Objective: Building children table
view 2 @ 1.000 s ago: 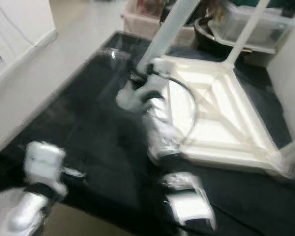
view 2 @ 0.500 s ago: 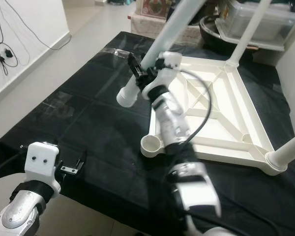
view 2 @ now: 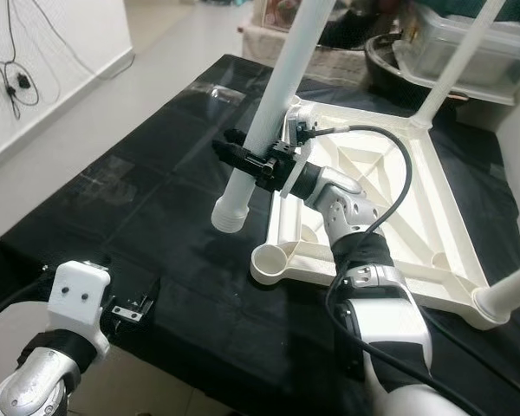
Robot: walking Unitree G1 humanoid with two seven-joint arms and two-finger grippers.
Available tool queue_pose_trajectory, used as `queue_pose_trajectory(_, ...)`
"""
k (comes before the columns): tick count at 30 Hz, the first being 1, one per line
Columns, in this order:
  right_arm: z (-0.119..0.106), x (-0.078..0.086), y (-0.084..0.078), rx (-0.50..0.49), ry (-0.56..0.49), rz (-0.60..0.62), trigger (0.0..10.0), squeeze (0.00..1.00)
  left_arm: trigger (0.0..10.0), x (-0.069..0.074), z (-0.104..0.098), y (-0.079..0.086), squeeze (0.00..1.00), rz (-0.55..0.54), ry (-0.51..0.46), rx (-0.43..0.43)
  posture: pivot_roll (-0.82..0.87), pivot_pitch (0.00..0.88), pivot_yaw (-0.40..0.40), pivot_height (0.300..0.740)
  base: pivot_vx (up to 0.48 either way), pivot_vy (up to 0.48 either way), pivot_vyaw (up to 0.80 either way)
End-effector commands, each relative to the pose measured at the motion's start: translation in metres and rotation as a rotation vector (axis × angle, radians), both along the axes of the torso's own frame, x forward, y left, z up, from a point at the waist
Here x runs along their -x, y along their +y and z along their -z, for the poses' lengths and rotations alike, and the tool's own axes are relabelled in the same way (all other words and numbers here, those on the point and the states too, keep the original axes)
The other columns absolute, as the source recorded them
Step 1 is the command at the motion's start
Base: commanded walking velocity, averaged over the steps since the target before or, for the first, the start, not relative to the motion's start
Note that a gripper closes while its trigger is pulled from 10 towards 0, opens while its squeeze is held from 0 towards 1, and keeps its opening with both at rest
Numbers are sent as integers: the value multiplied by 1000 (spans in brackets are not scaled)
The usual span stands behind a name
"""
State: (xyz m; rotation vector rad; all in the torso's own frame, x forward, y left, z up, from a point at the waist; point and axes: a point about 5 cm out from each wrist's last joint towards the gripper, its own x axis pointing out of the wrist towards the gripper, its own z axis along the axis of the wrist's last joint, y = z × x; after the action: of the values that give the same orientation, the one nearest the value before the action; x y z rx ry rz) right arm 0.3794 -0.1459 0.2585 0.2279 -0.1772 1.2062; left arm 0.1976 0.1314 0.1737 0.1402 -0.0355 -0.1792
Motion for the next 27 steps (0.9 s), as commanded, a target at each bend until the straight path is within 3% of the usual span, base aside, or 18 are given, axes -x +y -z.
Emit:
queue_pose_trajectory(1,-3,1,-8,4,-13,-19,10000,0,10000,3,2,-2,0,16,22,5,269,164,-104,740,0,0,0)
queue_pose_trajectory(5,2,4,-31,78,-14,-58,10000,0,10000,6,4,-4,0,24,29,5,273,159,-104,740,0,0,0)
queue_pose_trajectory(7,2,4,-31,78,-14,-58,10000,0,10000,6,4,-4,0,24,29,5,273,159,-104,740,0,0,0)
queue_pose_trajectory(12,3,12,-63,155,-25,-34,10000,0,10000,7,5,-3,0,25,32,2,266,149,-101,740,0,0,0)
queue_pose_trajectory(22,8,27,-79,175,-58,-99,10000,0,10000,4,6,-4,0,36,33,-1,262,146,-80,740,0,0,0)
queue_pose_trajectory(27,19,32,-78,181,-49,-134,10000,0,10000,3,6,-4,0,42,34,-3,267,149,-79,740,0,0,0)
